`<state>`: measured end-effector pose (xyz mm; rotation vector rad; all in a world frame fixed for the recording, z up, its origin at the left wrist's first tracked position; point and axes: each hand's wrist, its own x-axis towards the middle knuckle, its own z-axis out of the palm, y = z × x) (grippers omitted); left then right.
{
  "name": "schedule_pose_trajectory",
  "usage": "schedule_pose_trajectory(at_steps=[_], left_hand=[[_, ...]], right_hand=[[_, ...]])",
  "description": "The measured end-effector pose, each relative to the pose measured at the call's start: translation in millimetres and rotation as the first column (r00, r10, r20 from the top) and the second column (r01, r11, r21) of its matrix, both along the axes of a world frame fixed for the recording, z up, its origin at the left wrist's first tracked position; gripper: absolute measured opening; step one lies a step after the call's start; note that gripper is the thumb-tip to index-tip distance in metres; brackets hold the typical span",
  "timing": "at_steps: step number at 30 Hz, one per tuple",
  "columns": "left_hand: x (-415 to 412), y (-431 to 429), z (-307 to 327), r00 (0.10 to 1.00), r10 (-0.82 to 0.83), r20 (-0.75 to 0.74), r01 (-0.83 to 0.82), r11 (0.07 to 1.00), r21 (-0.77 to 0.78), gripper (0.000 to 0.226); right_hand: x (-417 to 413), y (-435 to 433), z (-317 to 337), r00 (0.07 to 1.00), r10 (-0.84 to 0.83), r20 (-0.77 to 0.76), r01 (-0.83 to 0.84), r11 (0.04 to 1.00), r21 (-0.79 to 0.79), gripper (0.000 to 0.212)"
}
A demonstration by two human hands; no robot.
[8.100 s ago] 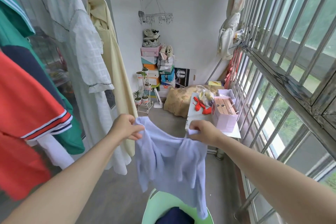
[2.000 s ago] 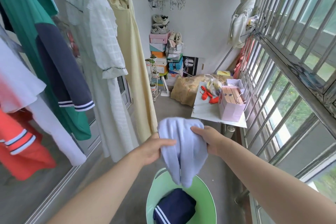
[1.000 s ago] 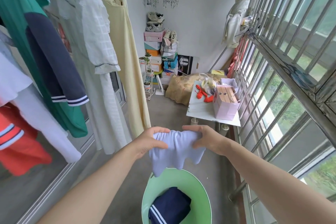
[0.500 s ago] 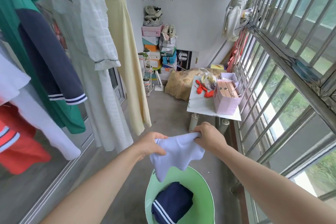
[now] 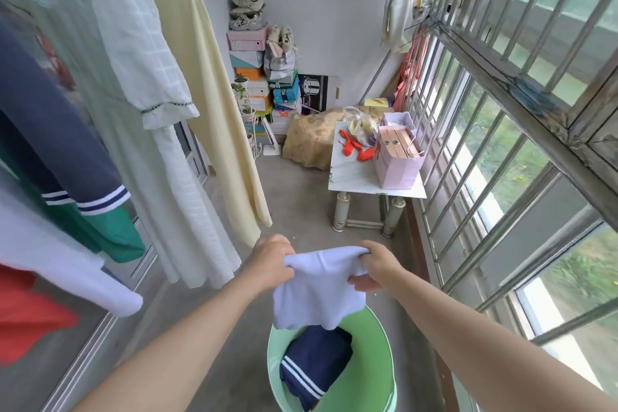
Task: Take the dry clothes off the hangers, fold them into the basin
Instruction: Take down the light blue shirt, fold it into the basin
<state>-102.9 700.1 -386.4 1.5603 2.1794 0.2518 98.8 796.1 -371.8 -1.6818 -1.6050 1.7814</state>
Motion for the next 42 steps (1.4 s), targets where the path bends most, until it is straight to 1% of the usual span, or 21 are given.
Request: schedule_pose_trajectory(at_steps=[1,3,6,8,9,11,13,14,15,17,20,22,25,27,30,31,33,36,38,40,42], left_hand=[[0,1,0,1.000,-0.002,-0.012,0.002,1.000,0.002,0.028],[1,2,-1,1.000,0.021,-0.006,-0.021,1.000,0.014,0.031],[1,5,-2,0.994,0.049,0.103,-0.052,0.998,0.032,0.038],[6,4,-1,0.954,0.103,0.282,-0.122,0.991,0.051,0.035],[9,3,-2,0.901,0.146,0.408,-0.181,0.982,0.047,0.032],[18,0,-5,0.743,0.230,0.629,-0.293,0.956,-0.004,0.028],[26,-2,-8,0.601,0.275,0.750,-0.353,0.934,-0.060,0.028],[30,-2,-8,0.549,0.296,0.781,-0.371,0.924,-0.090,0.030],[32,-2,-10,0.511,0.316,0.800,-0.380,0.917,-0.119,0.033],[35,-2,-16,0.447,0.363,0.818,-0.393,0.901,-0.185,0.039],[39,4,-25,0.331,0.454,0.827,-0.520,0.819,-0.241,0.022],[41,10,-31,0.241,0.484,0.841,-0.637,0.733,-0.239,0.009],[40,19,-44,0.076,0.530,0.844,-0.711,0.623,-0.327,0.022],[47,25,-52,-0.049,0.546,0.837,-0.686,0.590,-0.425,0.035],[69,33,-61,-0.213,0.437,0.874,-0.617,0.634,-0.467,0.051],[79,36,-61,-0.281,0.397,0.874,-0.586,0.650,-0.484,0.056],[98,44,-59,-0.359,0.397,0.844,-0.477,0.699,-0.532,0.071],[110,52,-61,-0.370,0.402,0.837,-0.347,0.776,-0.526,0.086],[114,53,-62,-0.369,0.392,0.843,-0.347,0.783,-0.516,0.073],[118,55,-67,-0.279,0.364,0.889,-0.371,0.813,-0.449,0.052],[120,53,-67,-0.183,0.346,0.920,-0.414,0.822,-0.391,0.061]], right_hand=[[-1,-3,1,0.988,-0.101,-0.116,0.086,0.988,-0.129,0.034],[-3,-5,0,0.904,-0.312,-0.293,0.217,0.924,-0.315,0.030],[-9,-5,-4,0.768,-0.489,-0.414,0.344,0.860,-0.377,0.030],[-13,-3,-10,0.696,-0.550,-0.462,0.405,0.832,-0.381,0.030],[-15,-1,-13,0.651,-0.591,-0.477,0.436,0.805,-0.403,0.030],[-15,3,-23,0.496,-0.708,-0.503,0.472,0.706,-0.528,0.026],[-11,7,-30,0.323,-0.795,-0.514,0.444,0.606,-0.659,0.025],[-8,10,-35,0.264,-0.811,-0.521,0.413,0.584,-0.699,0.027],[-4,12,-36,0.241,-0.814,-0.528,0.382,0.580,-0.720,0.030],[4,16,-38,0.299,-0.781,-0.549,0.331,0.624,-0.707,0.032],[18,28,-30,0.557,-0.560,-0.613,0.189,0.804,-0.563,0.029],[25,39,-26,0.682,-0.390,-0.618,0.051,0.869,-0.492,0.028],[34,54,-22,0.737,-0.237,-0.633,-0.134,0.867,-0.480,0.017],[41,65,-16,0.728,-0.238,-0.643,-0.168,0.847,-0.504,0.011],[48,81,-9,0.732,-0.264,-0.628,-0.157,0.831,-0.533,0.011],[51,85,-8,0.745,-0.246,-0.620,-0.163,0.834,-0.527,0.012],[58,95,-11,0.788,-0.177,-0.589,-0.190,0.841,-0.507,0.016],[67,108,-24,0.863,-0.027,-0.504,-0.238,0.859,-0.454,0.013],[73,117,-37,0.897,-0.034,-0.441,-0.183,0.879,-0.440,0.015],[75,127,-48,0.890,-0.092,-0.447,-0.136,0.882,-0.451,0.016],[74,128,-52,0.885,-0.101,-0.455,-0.143,0.871,-0.471,0.015]])
